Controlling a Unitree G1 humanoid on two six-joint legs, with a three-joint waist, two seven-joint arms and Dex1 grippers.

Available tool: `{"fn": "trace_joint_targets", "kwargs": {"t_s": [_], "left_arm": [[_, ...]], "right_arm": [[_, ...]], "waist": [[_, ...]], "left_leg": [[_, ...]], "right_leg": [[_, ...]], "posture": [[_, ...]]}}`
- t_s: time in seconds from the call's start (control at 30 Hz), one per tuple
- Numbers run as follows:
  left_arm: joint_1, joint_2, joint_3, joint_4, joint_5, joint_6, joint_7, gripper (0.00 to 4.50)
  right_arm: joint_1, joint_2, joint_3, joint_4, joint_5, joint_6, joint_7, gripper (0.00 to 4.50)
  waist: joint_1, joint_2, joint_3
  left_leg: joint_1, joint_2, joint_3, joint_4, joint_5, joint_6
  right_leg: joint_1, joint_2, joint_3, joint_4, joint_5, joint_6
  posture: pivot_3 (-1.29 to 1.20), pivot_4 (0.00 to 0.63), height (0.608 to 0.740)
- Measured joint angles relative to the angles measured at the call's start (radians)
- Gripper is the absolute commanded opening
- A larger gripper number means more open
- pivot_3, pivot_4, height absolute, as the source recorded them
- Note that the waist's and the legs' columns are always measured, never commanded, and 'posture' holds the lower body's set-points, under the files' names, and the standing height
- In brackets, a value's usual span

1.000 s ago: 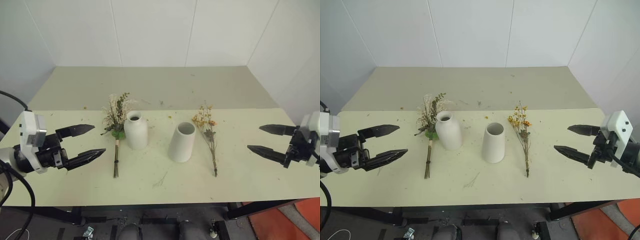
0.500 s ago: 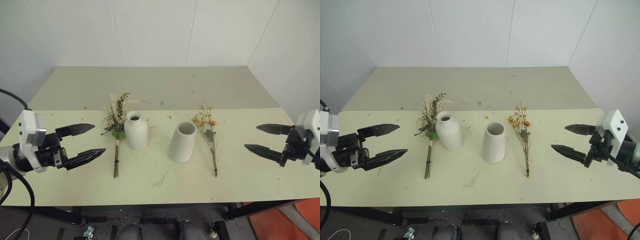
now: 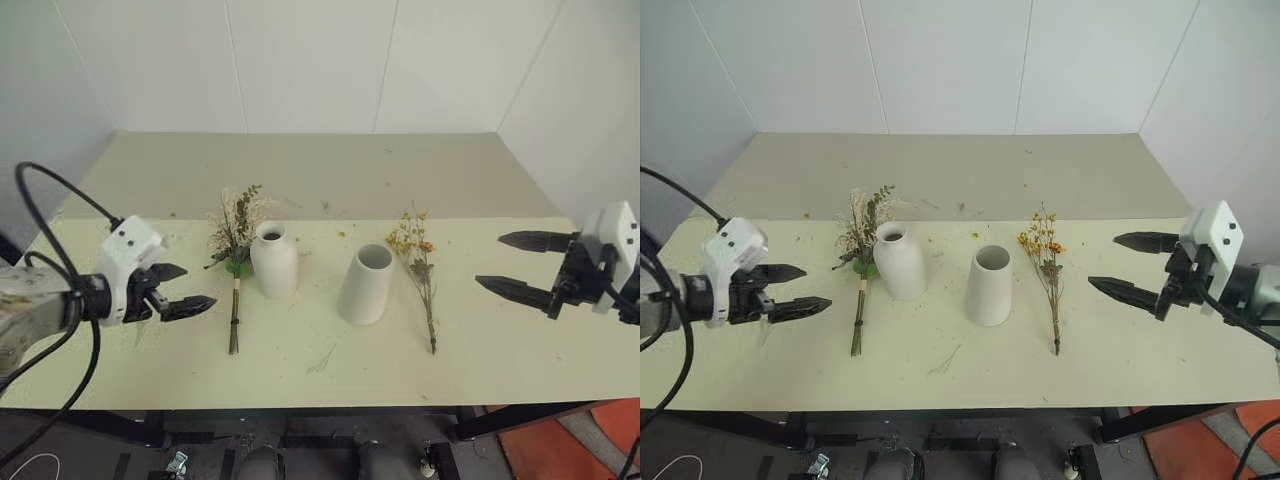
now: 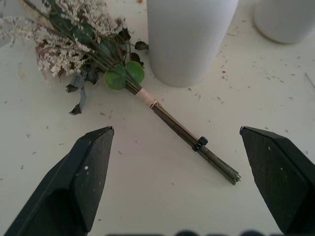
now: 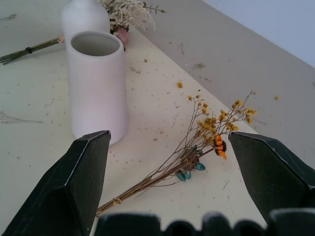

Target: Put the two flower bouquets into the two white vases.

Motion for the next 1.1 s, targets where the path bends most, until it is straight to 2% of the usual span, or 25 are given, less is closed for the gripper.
{"fn": "trace_joint_targets", "kwargs": {"t_s": [0.17,0.37,0.5,0.63,1.0,1.1], "left_arm": [[-0.208,-0.140,-0.179,0.097,0.078,0.191,0.158,4.48],[-0.325,-0.282,-0.292,0.202,0.174,0.253,0.247,4.48],[-0.353,-0.333,-0.362,0.275,0.243,0.265,0.288,4.48],[-0.375,-0.375,-0.387,0.337,0.293,0.263,0.300,3.64],[-0.390,-0.411,-0.391,0.388,0.389,0.207,0.318,0.12],[-0.386,-0.407,-0.372,0.401,0.433,0.192,0.356,0.10]], "right_arm": [[-0.039,0.011,0.025,0.003,0.000,-0.007,0.013,4.50],[-0.049,0.016,0.030,0.000,0.001,-0.007,0.021,4.50],[-0.048,0.019,0.029,-0.011,0.004,-0.007,0.023,4.50],[-0.042,0.019,0.027,-0.032,0.029,-0.007,0.026,4.50],[-0.025,0.010,0.024,-0.032,0.038,-0.007,0.071,4.50],[-0.039,0.010,0.025,-0.019,0.038,-0.007,0.085,4.50]], "waist": [[0.000,0.000,0.000],[-0.001,-0.001,0.000],[-0.004,-0.001,0.000],[-0.001,-0.001,0.000],[-0.005,-0.001,0.000],[-0.005,-0.001,0.000]], "left_leg": [[-0.001,-0.001,-0.001,0.001,0.000,0.000],[-0.003,-0.002,-0.002,0.002,0.000,0.000],[-0.003,-0.002,-0.003,0.002,0.000,0.000],[-0.003,-0.002,-0.003,0.002,0.000,0.000],[-0.003,-0.002,-0.003,0.003,0.000,0.000],[-0.003,-0.002,-0.003,0.003,0.000,0.000]], "right_leg": [[0.000,0.000,0.000,0.001,0.000,0.000],[-0.001,0.000,-0.001,0.000,0.001,0.000],[-0.001,0.000,0.000,0.001,0.001,0.000],[-0.001,0.000,-0.001,0.001,0.001,0.000],[-0.001,-0.001,-0.001,0.001,0.001,0.000],[-0.001,-0.001,-0.001,0.001,0.001,0.001]], "posture": [[0.00,0.150,0.740],[0.00,0.150,0.740],[0.00,0.150,0.740],[0.00,0.150,0.740],[0.00,0.150,0.740],[0.00,0.150,0.740]]}}
